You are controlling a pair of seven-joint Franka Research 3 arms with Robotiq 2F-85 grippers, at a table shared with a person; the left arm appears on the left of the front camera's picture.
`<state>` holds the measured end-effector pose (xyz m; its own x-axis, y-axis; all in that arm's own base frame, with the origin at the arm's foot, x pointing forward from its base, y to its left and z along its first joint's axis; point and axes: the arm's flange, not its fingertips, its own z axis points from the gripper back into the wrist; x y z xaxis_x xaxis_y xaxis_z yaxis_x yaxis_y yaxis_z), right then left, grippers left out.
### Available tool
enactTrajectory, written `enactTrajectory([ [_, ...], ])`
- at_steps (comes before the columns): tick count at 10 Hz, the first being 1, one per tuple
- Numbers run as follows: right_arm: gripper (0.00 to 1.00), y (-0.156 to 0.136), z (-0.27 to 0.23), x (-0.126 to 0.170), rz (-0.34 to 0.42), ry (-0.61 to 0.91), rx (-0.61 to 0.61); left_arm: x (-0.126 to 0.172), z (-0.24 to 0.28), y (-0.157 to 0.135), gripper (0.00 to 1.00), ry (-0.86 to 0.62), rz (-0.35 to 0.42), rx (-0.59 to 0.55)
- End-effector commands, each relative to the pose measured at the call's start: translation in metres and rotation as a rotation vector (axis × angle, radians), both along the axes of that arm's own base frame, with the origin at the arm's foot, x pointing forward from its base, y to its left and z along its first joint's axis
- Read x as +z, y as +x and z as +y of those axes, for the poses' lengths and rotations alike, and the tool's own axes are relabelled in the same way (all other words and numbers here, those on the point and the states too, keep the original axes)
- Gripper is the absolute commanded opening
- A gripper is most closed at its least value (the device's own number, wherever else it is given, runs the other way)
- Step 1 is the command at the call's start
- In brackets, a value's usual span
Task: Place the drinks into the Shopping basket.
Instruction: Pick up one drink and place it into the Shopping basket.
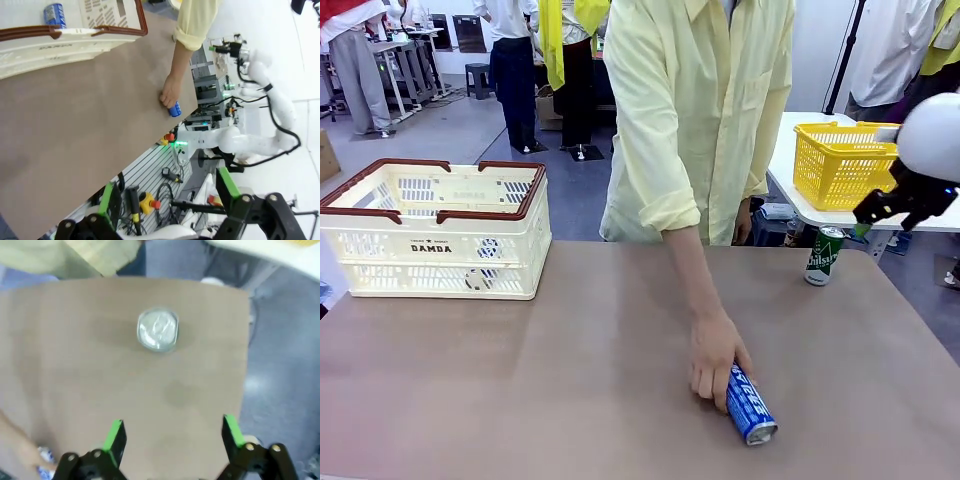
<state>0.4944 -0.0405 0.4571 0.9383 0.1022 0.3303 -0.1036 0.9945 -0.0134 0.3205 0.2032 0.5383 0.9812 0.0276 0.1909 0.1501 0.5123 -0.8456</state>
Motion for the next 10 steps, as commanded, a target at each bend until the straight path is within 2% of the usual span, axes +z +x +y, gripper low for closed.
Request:
enactTrajectory([
  [1, 1.00, 0.063, 0.003, -0.004, 0.122, 0.059, -0.084, 0.000, 0.000, -0.002, 1.00, 0.011, 0.011, 0.006],
  [2, 1.00, 0.082, 0.003, -0.014, 0.148, 0.079, -0.135, 0.000, 0.000, -0.002, 1.00, 0.011, 0.011, 0.006],
  [4, 1.00, 0.104, 0.001, -0.024, 0.116, 0.098, -0.196, 0.000, 0.000, -0.002, 1.00, 0.011, 0.011, 0.006],
  [10, 1.00, 0.136, 0.011, -0.076, 0.202, 0.104, -0.201, 0.000, 0.000, -0.002, 1.00, 0.011, 0.011, 0.006],
])
